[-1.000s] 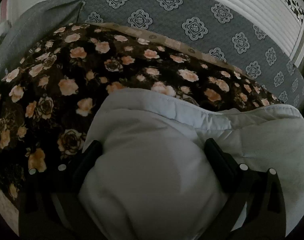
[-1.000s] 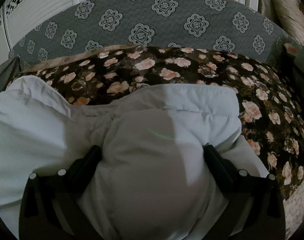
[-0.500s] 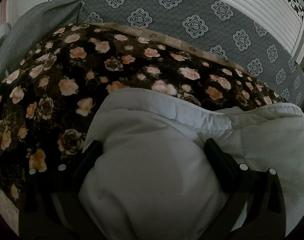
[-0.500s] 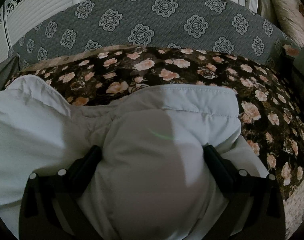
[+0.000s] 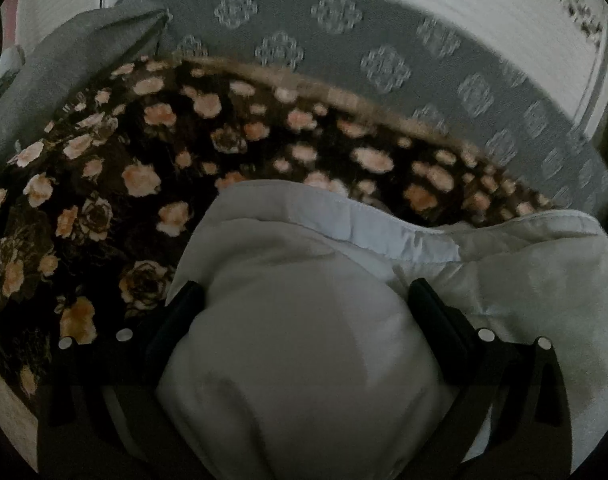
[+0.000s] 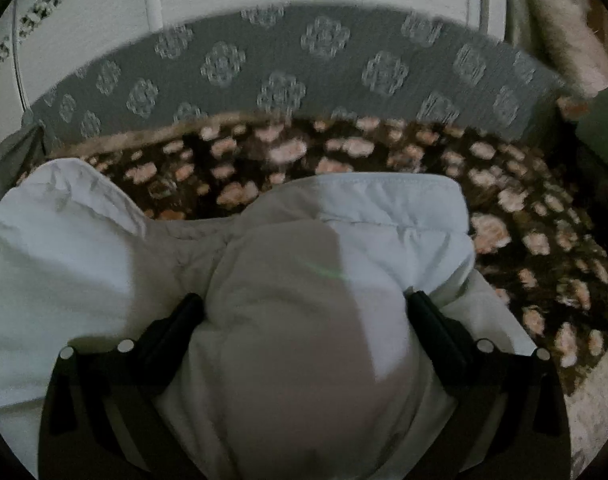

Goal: Fold large clothes
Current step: 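Press and smooth the folded jacket flat with both tools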

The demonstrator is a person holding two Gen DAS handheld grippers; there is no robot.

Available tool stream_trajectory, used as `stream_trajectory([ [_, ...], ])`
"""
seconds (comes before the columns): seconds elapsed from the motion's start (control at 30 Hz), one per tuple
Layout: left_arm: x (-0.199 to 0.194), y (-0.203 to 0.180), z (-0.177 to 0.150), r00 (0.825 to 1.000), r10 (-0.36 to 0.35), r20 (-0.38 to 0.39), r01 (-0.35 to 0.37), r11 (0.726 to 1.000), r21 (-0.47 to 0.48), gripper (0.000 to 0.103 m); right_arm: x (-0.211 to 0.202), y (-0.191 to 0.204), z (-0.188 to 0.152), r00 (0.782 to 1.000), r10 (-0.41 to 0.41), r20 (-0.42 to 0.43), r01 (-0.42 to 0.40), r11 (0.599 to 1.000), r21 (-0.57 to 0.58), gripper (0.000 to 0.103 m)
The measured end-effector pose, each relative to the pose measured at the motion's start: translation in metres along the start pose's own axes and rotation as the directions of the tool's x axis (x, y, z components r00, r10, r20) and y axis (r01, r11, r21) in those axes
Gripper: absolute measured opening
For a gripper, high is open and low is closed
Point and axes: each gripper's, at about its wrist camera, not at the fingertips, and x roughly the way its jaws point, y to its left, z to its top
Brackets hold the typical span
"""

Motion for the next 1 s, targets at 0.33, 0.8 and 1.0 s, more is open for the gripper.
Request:
stream_trajectory([
  [0.33,-0.132,-0.062,-0.005,0.960,-0.026,0.280,-0.008,0.993,0.119,0.100,-0.106,0.019,0.009,0.981,0.043,0.189,-0.047,0.999,0.018,0.101],
  [0.8,-0.018,-0.148,-0.028,0.998,0.063,0.032,-0.070,0.929,0.364,0.100,-0.003,0.068,-0.010,0.997,-0.077,-0.009,0.075,0.990,-0.119,0.102],
  [1.0,0.013,-0.149,-0.017,0.997,0.065,0.028,-0.071,0.928,0.366,0.100,0.027,0.077,-0.003,0.996,-0.090,0.002,0.090,0.990,-0.112,0.102],
])
